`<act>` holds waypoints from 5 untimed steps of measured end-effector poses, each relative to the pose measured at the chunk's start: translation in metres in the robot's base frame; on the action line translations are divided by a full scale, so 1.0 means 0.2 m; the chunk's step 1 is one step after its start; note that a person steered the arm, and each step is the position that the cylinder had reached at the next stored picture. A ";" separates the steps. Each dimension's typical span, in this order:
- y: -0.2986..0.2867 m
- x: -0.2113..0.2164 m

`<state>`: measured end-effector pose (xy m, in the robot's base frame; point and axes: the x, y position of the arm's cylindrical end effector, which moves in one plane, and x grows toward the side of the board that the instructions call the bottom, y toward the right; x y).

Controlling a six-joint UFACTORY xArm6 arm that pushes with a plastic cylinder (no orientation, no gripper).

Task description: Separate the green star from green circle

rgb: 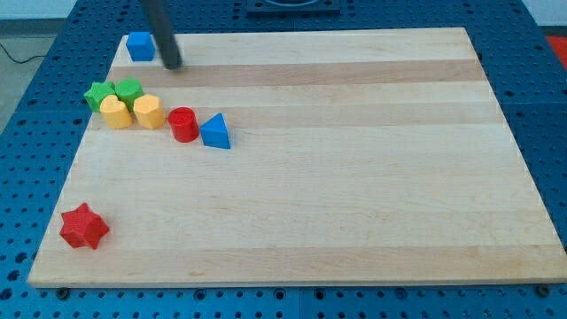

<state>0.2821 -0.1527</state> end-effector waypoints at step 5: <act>-0.75 0.10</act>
<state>0.3016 -0.3017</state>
